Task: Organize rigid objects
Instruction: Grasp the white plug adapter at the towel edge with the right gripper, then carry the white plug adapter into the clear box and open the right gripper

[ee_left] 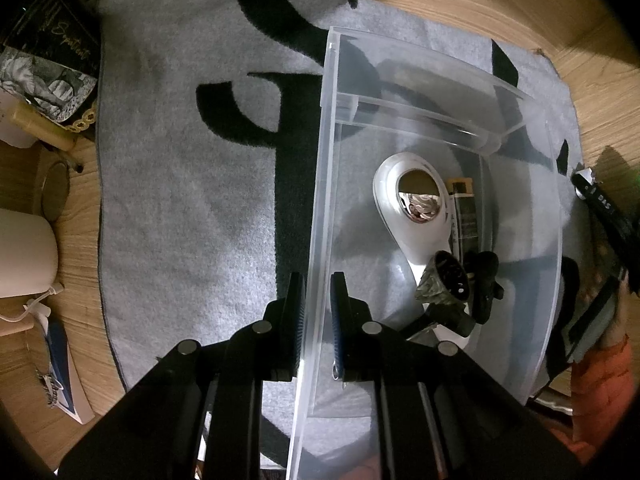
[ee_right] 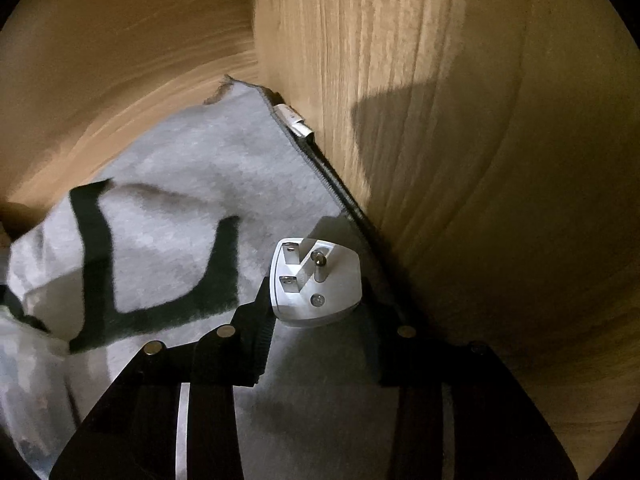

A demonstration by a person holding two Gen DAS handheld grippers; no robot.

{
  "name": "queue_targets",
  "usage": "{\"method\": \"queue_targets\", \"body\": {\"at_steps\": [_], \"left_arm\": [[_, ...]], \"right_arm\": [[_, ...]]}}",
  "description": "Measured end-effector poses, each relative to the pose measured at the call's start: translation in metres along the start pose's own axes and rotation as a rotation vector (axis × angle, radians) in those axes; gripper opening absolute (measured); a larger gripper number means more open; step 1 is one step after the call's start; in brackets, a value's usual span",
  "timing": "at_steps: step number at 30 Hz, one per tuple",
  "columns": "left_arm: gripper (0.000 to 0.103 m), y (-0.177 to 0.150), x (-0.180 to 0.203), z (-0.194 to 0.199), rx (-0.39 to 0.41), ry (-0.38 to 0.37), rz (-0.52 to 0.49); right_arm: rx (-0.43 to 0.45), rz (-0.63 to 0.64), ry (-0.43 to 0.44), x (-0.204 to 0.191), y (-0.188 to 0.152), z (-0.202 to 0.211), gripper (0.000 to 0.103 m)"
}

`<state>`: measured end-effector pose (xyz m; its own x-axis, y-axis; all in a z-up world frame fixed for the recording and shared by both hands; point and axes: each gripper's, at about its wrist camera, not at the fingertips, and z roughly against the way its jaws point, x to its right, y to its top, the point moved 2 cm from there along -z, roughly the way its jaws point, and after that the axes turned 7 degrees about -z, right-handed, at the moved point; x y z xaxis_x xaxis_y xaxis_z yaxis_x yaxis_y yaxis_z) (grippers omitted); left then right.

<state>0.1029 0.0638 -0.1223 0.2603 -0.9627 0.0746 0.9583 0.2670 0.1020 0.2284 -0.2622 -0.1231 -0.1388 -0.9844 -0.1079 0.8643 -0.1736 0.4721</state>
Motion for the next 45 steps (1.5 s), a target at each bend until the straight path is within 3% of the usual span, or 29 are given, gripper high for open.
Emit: {"method": "queue_targets", "body": {"at_steps": [5,15,20,33,39,45], "left_arm": [[0.01,-0.001,0.001,0.001,0.006,0.002,0.002],[0.01,-0.005,0.002,0.004,0.023,0.011,-0.012],[0.01,-0.009,0.003,0.006,0.04,0.012,-0.027],[0.01,-0.019,0.002,0.012,0.083,-0.005,-0.042],[0.01,-0.021,0.0,0.014,0.094,-0.012,-0.048],[0.01,-0.023,-0.001,0.015,0.099,-0.017,-0.051]], "right_arm": [[-0.021,0.01,0.062,0.004,-0.007,0.024,0.035],[0.035,0.182,0.161,-0.04,-0.021,0.084,0.035],[0.031,0.246,0.239,-0.071,-0.016,0.083,0.035],[-0.04,0.389,0.429,-0.12,-0.057,0.121,0.035],[-0.112,0.493,0.462,-0.148,-0.084,0.12,0.035],[-0.172,0.558,0.418,-0.172,-0.102,0.104,0.035]]}}
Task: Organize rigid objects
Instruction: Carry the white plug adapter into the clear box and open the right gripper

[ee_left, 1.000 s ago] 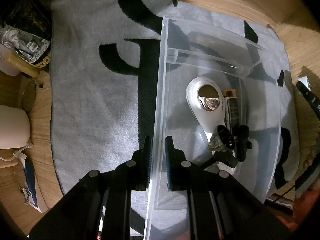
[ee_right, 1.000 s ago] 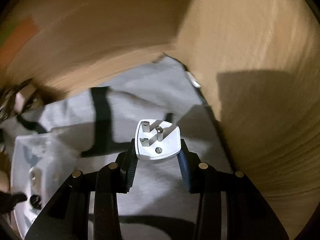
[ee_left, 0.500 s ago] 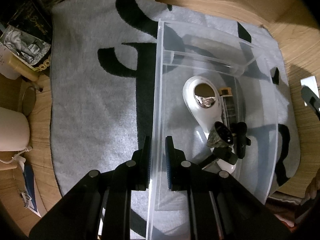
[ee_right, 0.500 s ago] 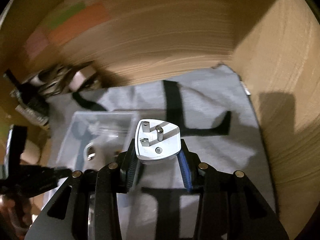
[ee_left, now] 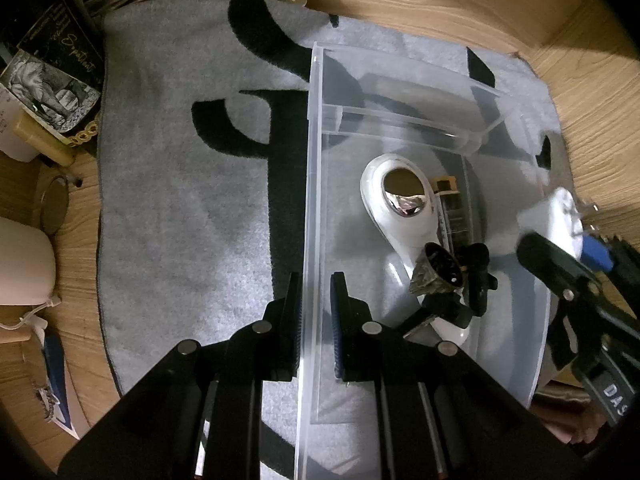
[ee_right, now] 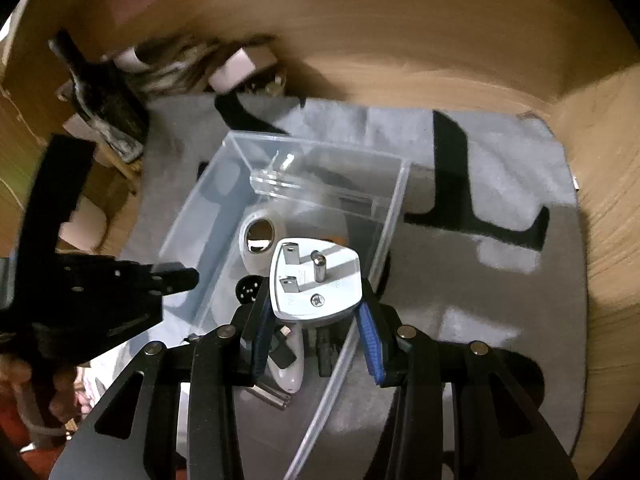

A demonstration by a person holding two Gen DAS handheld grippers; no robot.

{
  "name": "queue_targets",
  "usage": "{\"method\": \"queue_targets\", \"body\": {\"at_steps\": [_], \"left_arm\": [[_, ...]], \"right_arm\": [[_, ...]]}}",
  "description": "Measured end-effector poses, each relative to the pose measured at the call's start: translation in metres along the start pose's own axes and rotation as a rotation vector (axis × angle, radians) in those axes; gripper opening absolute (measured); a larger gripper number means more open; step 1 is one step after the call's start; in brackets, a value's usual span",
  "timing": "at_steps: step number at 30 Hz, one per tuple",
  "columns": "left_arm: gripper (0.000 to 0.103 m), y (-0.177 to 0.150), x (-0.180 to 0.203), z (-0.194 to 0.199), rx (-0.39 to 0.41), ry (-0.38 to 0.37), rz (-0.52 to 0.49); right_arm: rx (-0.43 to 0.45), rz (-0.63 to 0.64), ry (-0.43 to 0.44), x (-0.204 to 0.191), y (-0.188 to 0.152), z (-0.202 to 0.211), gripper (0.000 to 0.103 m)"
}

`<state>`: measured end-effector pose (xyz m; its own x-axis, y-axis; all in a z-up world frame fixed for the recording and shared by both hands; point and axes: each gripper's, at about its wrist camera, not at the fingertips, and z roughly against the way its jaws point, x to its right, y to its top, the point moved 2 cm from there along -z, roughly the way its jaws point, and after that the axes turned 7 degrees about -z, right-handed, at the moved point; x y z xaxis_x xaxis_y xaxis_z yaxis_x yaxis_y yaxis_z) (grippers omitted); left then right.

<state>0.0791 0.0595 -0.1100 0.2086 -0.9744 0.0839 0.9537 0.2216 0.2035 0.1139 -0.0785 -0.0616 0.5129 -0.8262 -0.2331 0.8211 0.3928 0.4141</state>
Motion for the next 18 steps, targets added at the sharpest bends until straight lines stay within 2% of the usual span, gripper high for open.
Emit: {"method": "queue_targets", "body": {"at_steps": [6,13,16,18], "left_arm": [[0.01,0.001,0.002,-0.001,-0.001,-0.005,-0.009],[0.01,0.002,0.002,0.0,0.002,-0.015,-0.017],[0.01,0.002,0.002,-0.001,0.003,-0.019,-0.022],[0.01,0.002,0.002,0.0,0.006,-0.022,-0.029]], "right_arm": [[-0.062,-0.002,-0.016,-0.004,0.011,-0.024,0.035],[-0.101,0.018,-0.027,-0.012,0.01,-0.032,0.035],[-0.112,0.006,-0.019,-0.012,0.009,-0.031,0.037],[-0.106,-0.001,-0.016,-0.012,0.009,-0.027,0.043]]}}
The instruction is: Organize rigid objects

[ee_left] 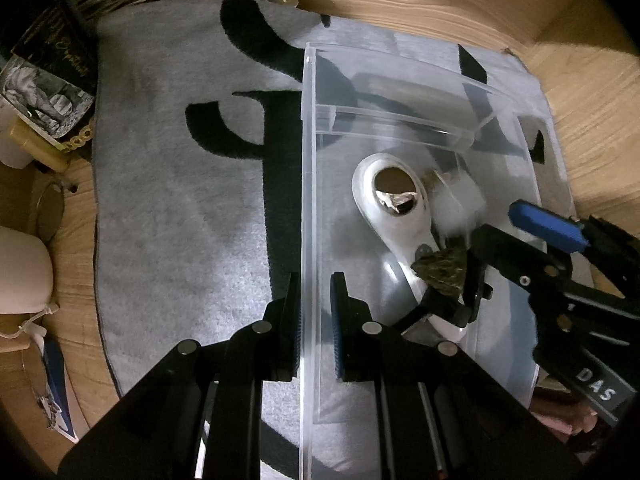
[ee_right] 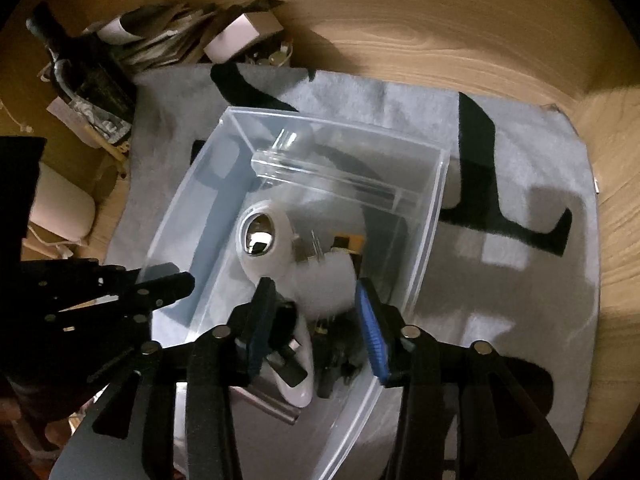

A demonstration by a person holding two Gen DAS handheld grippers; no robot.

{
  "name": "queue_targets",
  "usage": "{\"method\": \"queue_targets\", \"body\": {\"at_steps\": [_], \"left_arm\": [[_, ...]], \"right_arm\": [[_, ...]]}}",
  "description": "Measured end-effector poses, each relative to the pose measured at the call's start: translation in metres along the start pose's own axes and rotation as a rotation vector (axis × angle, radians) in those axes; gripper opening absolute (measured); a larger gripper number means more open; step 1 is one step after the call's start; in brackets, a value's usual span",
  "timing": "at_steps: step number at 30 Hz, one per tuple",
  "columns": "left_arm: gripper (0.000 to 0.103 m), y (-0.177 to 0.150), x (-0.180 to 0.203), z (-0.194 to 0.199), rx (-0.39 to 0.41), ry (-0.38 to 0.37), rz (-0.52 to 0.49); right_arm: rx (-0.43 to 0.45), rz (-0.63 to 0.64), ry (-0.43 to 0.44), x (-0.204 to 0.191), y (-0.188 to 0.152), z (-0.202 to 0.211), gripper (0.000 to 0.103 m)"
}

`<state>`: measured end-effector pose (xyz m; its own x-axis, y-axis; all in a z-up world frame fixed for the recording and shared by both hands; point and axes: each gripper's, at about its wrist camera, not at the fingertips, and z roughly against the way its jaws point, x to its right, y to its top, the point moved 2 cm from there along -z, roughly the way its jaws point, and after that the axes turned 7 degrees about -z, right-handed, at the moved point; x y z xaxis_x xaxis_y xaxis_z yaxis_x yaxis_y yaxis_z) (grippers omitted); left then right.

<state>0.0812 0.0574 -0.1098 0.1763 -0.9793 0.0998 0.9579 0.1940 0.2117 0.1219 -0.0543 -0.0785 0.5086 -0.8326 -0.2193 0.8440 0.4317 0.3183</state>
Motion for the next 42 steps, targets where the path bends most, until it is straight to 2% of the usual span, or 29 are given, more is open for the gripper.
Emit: {"method": "queue_targets", "body": {"at_steps": [3,13,17,19,24,26,29,33,36,42], "left_arm": [[0.01,-0.001,0.001,0.003,0.01,-0.003,-0.012],[0.01,-0.013,0.0,0.037,0.093,-0.008,-0.058],[0.011,-0.024,0.001,0.06,0.146,-0.045,-0.065],[0.021,-0.029,0.004,0.072,0.182,-0.051,-0.079],[0.039,-0.045,0.013,0.099,0.264,-0.046,-0.123],[0.047,-0.052,0.014,0.107,0.287,-0.055,-0.127],[0.055,-0.061,0.015,0.115,0.318,-0.072,-0.13],[0.071,-0.072,0.017,0.128,0.37,-0.063,-0.136],[0.073,-0.078,0.019,0.137,0.402,-0.053,-0.145],[0.074,-0.083,0.018,0.14,0.407,-0.055,-0.153]], "right_arm": [[0.021,-0.001,-0.007,-0.002,-0.001,0.008,0.048],[0.082,-0.034,-0.004,-0.007,-0.015,0.042,0.05],[0.116,-0.041,-0.01,-0.012,-0.024,0.058,0.051],[0.133,-0.046,-0.012,-0.014,-0.03,0.067,0.053],[0.194,-0.062,-0.029,-0.02,-0.049,0.089,0.068],[0.211,-0.07,-0.032,-0.022,-0.055,0.095,0.07],[0.22,-0.089,-0.041,-0.025,-0.065,0.1,0.077],[0.243,-0.1,-0.043,-0.028,-0.077,0.109,0.081],[0.25,-0.105,-0.05,-0.032,-0.083,0.112,0.082],[0.258,-0.124,-0.048,-0.034,-0.091,0.116,0.082]]}}
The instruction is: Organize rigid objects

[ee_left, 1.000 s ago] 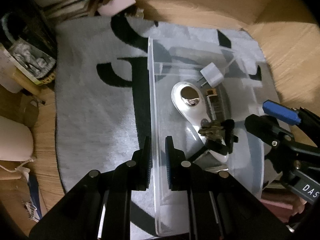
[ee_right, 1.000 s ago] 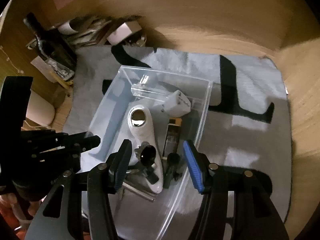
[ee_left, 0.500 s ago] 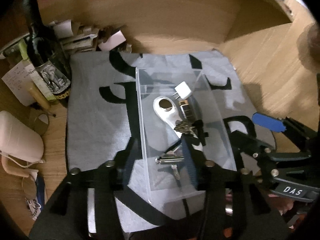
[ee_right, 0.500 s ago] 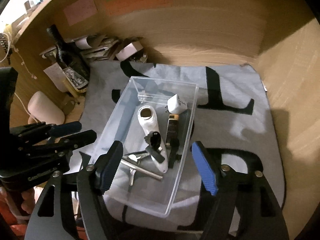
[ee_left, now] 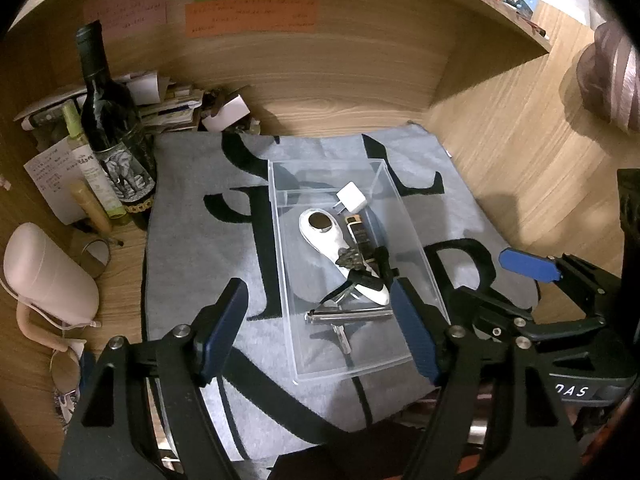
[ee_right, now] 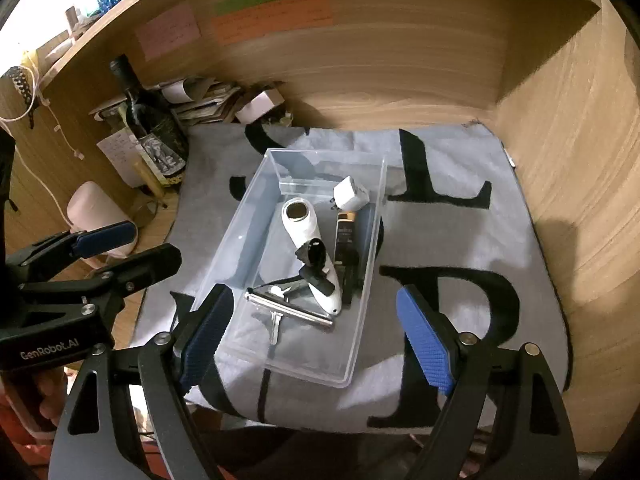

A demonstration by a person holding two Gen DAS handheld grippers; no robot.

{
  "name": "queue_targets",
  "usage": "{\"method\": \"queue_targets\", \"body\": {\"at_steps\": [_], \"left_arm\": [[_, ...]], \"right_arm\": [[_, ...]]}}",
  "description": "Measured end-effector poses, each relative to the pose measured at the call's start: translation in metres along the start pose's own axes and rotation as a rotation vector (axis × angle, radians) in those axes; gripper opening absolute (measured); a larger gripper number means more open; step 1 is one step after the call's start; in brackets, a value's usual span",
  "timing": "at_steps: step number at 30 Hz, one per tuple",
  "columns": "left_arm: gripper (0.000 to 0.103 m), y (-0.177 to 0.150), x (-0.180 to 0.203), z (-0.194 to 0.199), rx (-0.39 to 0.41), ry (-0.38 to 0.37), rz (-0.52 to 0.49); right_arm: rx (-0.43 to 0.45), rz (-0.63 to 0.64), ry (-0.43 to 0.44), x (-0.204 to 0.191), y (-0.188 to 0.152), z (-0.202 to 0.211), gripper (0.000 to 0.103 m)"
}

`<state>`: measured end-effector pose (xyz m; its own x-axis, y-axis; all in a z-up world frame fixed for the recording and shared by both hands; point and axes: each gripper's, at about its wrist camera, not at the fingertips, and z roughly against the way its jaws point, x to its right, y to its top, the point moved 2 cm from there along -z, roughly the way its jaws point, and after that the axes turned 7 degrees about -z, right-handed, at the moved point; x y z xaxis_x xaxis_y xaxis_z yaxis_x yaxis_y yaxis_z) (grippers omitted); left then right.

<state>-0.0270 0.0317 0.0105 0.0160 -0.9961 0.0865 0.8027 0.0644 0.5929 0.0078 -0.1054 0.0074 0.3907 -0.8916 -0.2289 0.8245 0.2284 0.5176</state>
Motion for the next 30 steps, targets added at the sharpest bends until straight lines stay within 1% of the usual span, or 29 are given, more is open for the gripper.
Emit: {"method": "queue_targets", "body": {"at_steps": [8,30], "left_arm": [[0.074,-0.0047,-0.0013,0.001,-0.007,0.01,0.004],[0.074,-0.0017,-0.0065,-0.0039,-0.013,0.012,0.017]], "right_arm": [[-0.002,-0.008,0.004,-0.0022,-0.0011,0.0005,0.082],[-0.012,-0.02,0.013,-0.0032,0.0045,-0.0036,0.082]]}}
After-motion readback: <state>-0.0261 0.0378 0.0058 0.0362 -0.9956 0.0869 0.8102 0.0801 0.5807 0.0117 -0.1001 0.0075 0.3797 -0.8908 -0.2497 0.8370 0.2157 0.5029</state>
